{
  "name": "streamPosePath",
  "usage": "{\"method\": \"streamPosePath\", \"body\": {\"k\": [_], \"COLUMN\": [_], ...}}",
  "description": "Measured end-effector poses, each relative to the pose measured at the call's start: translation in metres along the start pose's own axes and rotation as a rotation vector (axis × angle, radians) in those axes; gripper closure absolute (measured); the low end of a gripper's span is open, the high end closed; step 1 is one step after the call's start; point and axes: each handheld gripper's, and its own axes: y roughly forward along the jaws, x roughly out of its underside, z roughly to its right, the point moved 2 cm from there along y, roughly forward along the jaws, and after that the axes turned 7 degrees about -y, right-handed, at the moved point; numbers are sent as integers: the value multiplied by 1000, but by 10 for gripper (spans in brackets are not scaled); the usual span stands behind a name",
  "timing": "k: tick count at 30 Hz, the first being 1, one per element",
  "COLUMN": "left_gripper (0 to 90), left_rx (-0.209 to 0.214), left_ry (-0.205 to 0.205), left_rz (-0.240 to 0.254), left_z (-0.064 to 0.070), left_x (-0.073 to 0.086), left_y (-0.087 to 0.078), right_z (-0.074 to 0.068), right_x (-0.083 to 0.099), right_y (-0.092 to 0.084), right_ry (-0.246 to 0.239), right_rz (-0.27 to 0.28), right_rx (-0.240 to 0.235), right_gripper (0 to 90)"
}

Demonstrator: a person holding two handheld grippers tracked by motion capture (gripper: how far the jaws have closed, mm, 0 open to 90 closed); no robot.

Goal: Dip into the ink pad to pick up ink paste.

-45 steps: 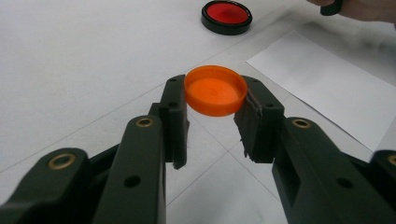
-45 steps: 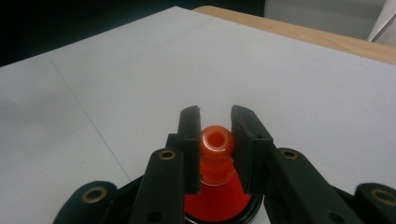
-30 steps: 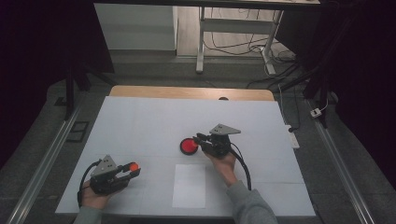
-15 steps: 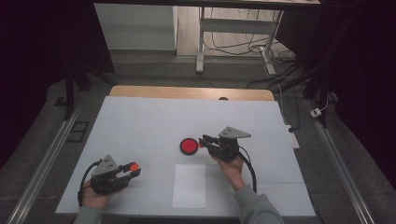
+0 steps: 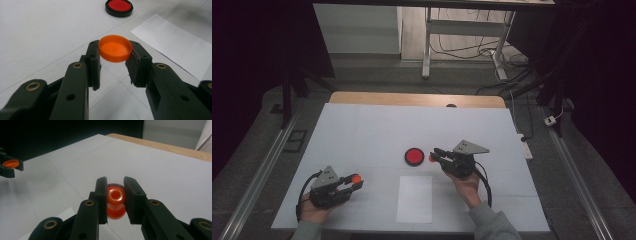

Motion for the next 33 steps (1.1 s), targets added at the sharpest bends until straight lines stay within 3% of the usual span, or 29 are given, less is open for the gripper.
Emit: {"method": "streamPosePath", "body": {"k": [8,33], "left_gripper": [649,649], "left_rx": [13,10], "left_ry": [-17,-15], "left_rz": [14,11], "left_z": [-1,-2], "left_x": [-1,-2], "left_y": [-1,0], "right_z": [-7,-21], "right_x": [-2,-2], "right_y": [-9,-26], "right_ry": [-22,-55], "right_rz": [8,19], "right_rx": [-11,-45], "right_gripper": [734,734]}}
